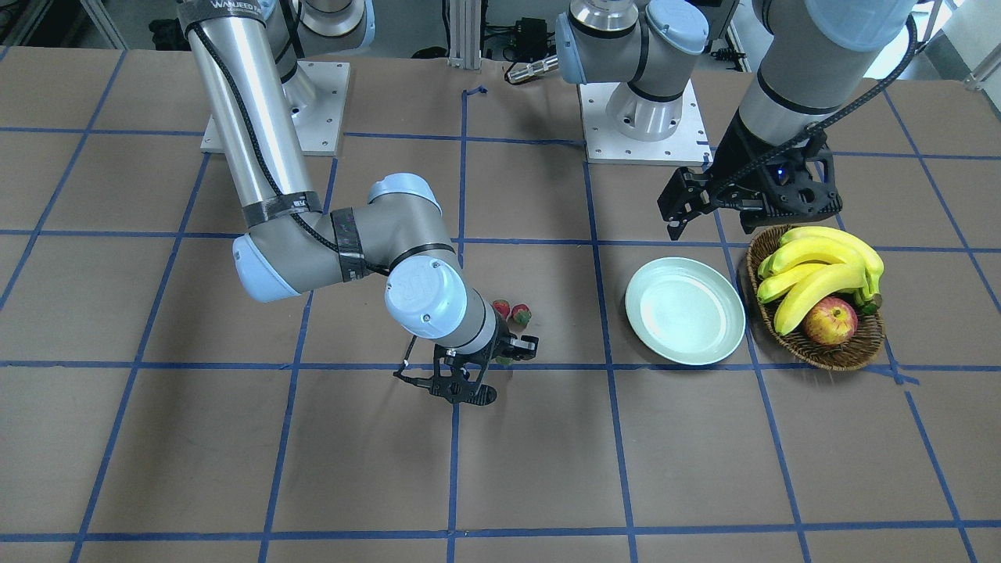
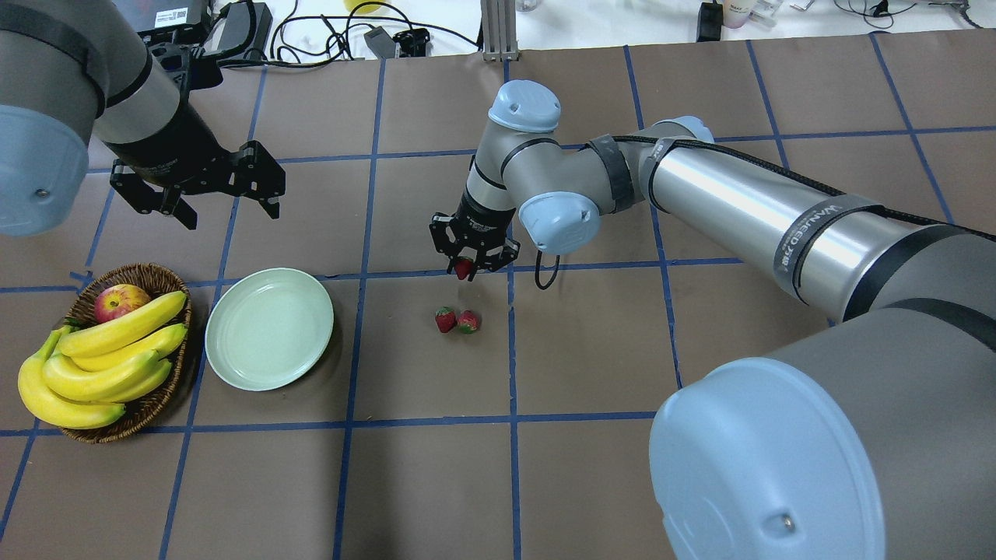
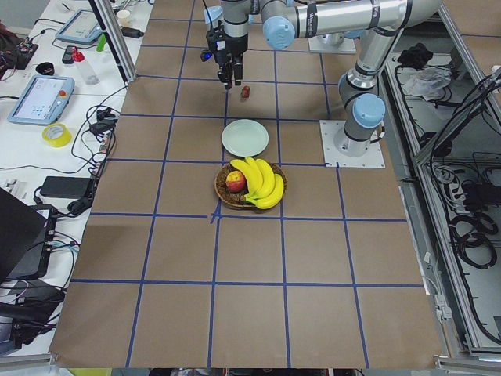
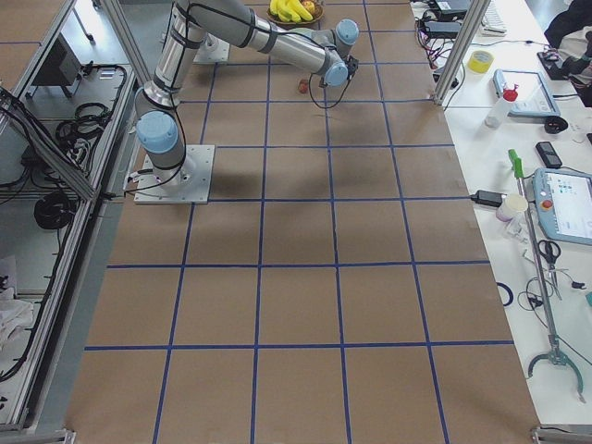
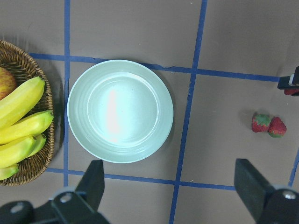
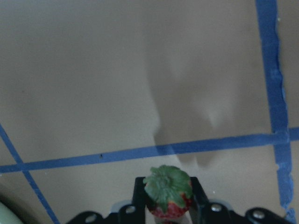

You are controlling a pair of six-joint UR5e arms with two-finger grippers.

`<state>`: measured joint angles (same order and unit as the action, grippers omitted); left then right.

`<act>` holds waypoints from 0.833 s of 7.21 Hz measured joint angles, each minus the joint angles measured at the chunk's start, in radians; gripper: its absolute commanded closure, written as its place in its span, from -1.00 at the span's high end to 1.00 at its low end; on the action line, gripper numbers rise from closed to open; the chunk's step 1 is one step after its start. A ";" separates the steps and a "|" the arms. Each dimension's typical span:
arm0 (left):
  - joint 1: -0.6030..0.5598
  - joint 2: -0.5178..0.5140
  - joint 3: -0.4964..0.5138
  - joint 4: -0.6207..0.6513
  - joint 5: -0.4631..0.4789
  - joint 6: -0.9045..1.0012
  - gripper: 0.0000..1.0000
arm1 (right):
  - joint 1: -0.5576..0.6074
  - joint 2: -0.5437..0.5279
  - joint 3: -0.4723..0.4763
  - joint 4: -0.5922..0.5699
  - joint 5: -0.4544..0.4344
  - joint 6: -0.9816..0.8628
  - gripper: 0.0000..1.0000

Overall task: Collect all strawberries into plate
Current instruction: 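Carry the strawberry to the other two and release it, then raise the right gripper away while the left arm moves toward the strawberries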

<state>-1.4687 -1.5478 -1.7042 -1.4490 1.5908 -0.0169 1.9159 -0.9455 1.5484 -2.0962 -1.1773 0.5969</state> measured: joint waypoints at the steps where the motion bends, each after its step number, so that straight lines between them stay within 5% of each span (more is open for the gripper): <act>1: 0.000 0.000 0.000 0.000 0.000 0.000 1.00 | 0.003 -0.014 0.020 0.018 0.000 -0.006 -0.36; 2: 0.000 0.000 0.000 0.000 0.000 0.000 1.00 | 0.005 -0.026 0.034 0.026 -0.001 -0.009 0.60; 3: 0.000 0.000 0.000 -0.001 0.001 0.000 1.00 | 0.005 -0.033 0.041 0.026 -0.003 -0.009 1.00; 6: 0.001 0.000 0.000 0.001 0.001 0.000 1.00 | 0.008 -0.052 0.045 0.022 0.001 -0.007 1.00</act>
<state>-1.4682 -1.5481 -1.7043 -1.4483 1.5919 -0.0169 1.9237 -0.9979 1.5932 -2.0745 -1.1760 0.5903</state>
